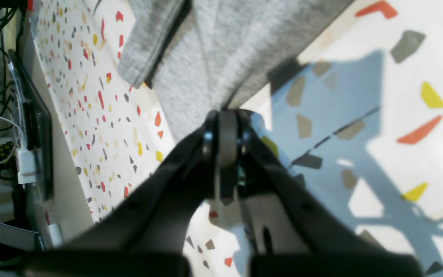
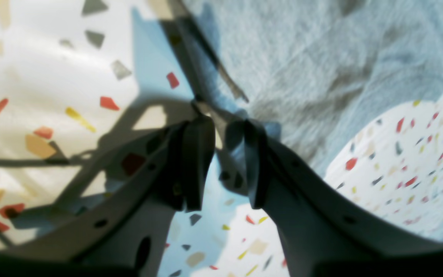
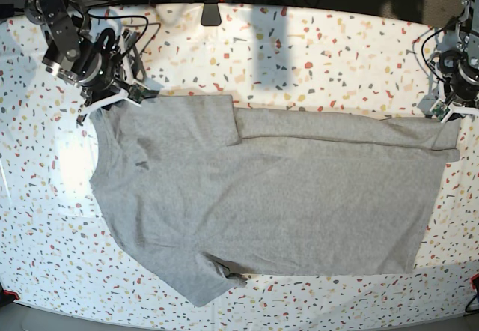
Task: Fold the T-shirt properly
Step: 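Release and regrasp the shirt edge with both grippers, then pull the shirt toward the robot with both grippers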
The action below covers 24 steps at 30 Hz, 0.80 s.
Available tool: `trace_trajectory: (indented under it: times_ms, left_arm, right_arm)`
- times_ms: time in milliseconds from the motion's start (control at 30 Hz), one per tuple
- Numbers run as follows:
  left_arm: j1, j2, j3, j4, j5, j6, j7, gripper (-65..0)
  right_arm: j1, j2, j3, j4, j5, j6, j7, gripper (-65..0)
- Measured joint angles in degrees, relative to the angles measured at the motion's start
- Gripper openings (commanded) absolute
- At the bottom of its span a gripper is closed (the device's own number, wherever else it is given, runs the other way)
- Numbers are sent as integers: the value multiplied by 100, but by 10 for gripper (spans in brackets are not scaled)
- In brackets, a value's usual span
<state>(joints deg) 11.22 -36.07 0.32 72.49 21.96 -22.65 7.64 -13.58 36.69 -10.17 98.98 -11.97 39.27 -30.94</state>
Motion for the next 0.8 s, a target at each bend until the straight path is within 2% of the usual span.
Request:
trace_trajectory:
  times_ms: [167, 300, 400, 433, 533, 633, 733, 800]
  left_arm:
    - [0, 0, 0, 0, 0, 0, 2, -650]
    - [2, 0, 0, 0, 0, 0, 0, -650]
    - [2, 0, 0, 0, 0, 0, 4, -650]
    - [2, 0, 0, 0, 0, 0, 2, -650]
    - [2, -13, 0, -2, -201, -4, 13, -650]
    - [2, -15, -22, -9, -527, -2, 31, -650]
    - [4, -22, -22, -11, -929, -2, 81, -650]
    - [20, -42, -22, 50, -1276, -20, 278, -650]
  right_arm:
    - [282, 35, -111, -232, 83, 166, -15, -465]
    - [455, 66, -101, -527, 374, 352, 63, -465]
    - [492, 76, -96, -599, 481, 376, 48, -466]
    - [498, 76, -98, -601, 476, 376, 28, -483]
    - [487, 109, -114, -599, 472, 466, 13, -650]
    - [468, 114, -114, -599, 470, 404, 35, -650]
    - [431, 111, -127, -597, 533, 120, 9, -650]
    - [424, 109, -140, -573, 557, 46, -83, -650]
